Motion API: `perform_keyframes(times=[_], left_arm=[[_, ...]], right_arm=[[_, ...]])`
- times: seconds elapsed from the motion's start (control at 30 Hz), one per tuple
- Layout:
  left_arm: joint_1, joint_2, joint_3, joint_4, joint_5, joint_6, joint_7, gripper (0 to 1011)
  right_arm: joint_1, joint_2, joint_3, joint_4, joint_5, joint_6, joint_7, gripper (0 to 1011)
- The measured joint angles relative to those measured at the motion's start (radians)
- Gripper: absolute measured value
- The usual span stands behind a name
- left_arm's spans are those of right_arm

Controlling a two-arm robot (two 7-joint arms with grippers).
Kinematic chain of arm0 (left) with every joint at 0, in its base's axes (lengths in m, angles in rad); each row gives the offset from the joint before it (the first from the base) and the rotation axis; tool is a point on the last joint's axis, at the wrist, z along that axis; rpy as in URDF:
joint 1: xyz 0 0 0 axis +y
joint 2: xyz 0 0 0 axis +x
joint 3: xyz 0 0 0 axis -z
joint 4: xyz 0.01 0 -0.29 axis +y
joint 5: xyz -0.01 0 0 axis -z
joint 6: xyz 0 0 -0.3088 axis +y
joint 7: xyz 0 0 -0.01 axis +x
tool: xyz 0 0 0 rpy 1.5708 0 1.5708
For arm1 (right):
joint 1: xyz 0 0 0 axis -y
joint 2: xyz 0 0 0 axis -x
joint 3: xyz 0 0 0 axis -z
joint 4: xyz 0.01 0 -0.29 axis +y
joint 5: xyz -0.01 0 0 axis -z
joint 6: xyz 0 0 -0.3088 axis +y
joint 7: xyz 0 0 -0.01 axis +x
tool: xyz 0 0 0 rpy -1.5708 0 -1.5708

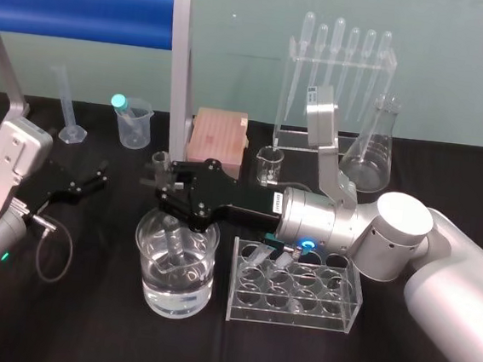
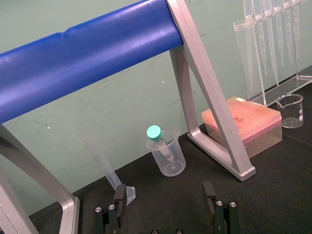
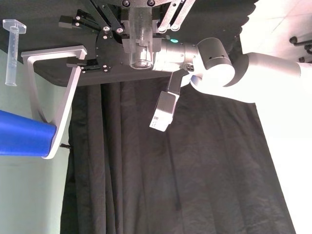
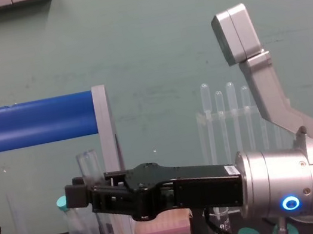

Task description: Hold the test tube with one hand and immerse one end into the beaker, then return it to the test tube rack.

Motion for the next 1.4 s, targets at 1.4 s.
perform_keyframes(times=[1.4], left_arm=[[0.000,0.000,0.000,0.000,0.000,0.000,0.000,1000]], right_arm=[[0.000,-0.001,0.002,0.000,0.002,0.000,0.002,224]])
